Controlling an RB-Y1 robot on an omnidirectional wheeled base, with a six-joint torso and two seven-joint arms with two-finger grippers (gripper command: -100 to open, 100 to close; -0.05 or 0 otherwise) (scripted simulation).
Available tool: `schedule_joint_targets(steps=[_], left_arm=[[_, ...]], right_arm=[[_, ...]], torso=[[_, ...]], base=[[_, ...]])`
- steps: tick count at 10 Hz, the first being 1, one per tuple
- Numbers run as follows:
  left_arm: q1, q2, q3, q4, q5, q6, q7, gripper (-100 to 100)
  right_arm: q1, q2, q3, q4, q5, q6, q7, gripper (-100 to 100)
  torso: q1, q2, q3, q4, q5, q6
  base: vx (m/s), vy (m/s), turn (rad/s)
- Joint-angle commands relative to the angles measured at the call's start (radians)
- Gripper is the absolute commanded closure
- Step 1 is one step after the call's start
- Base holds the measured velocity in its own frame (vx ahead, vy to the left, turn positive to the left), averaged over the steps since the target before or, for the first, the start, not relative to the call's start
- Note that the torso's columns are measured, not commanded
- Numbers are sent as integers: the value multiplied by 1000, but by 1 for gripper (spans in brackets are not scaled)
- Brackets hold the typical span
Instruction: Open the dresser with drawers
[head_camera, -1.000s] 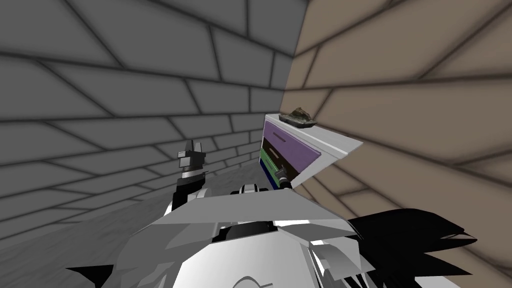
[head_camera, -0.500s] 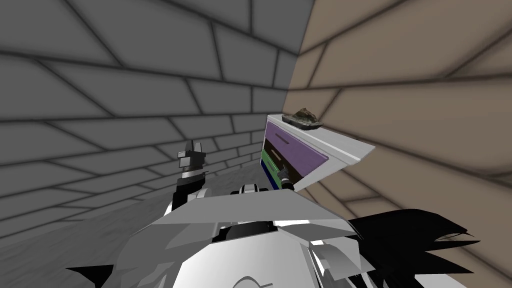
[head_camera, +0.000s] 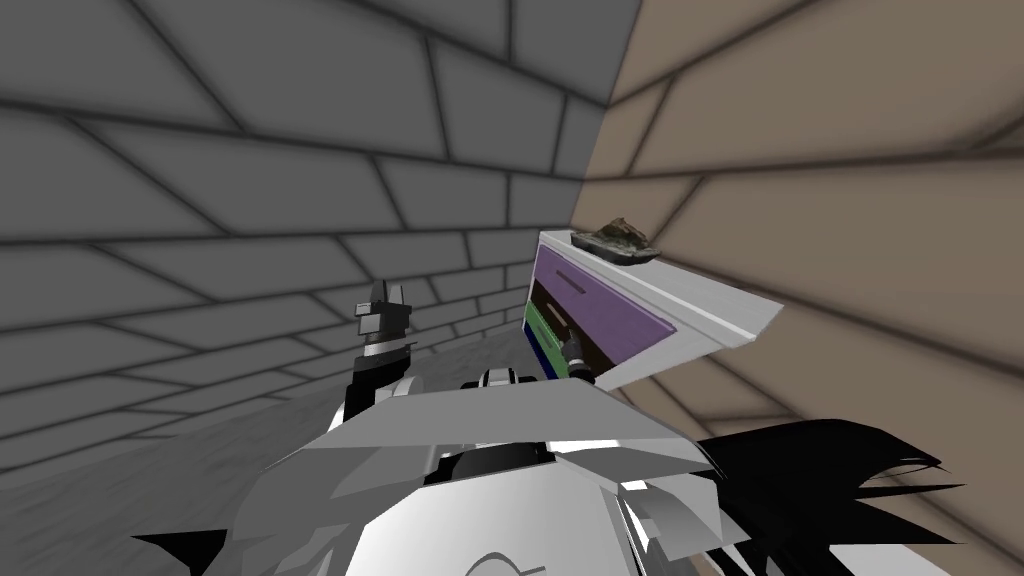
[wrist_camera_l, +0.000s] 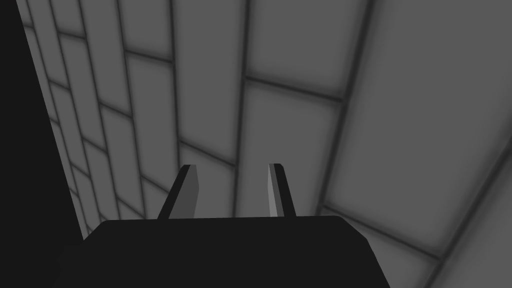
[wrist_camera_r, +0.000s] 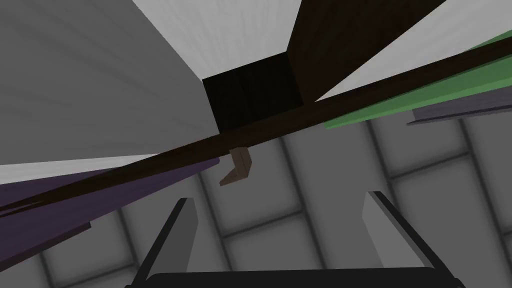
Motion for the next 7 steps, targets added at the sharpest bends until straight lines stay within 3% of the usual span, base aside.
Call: schedule_joint_targets(steps=[1, 3, 5, 6, 7], left_arm=[[0, 0, 0, 0, 0, 0, 0, 0], [0, 0, 0, 0, 0, 0, 0, 0], [0, 0, 0, 0, 0, 0, 0, 0], [0, 0, 0, 0, 0, 0, 0, 0], [0, 0, 0, 0, 0, 0, 0, 0]], right_arm=[[-8, -35, 24, 42, 75, 55, 15, -100], [-13, -55, 36, 63, 111, 80, 20, -100], [-13, -50, 33, 58, 102, 74, 19, -100], [-13, -50, 33, 58, 102, 74, 19, 100], [-13, -50, 31, 49, 99, 67, 27, 100]], torso=[[1, 0, 0, 0, 0, 0], [0, 0, 0, 0, 0, 0], [0, 3, 1, 1, 0, 0], [0, 2, 1, 1, 0, 0], [0, 1, 1, 0, 0, 0]], base=[[73, 15, 40], [59, 6, 25], [11, 1, 1], [0, 0, 0], [-19, 90, -18]])
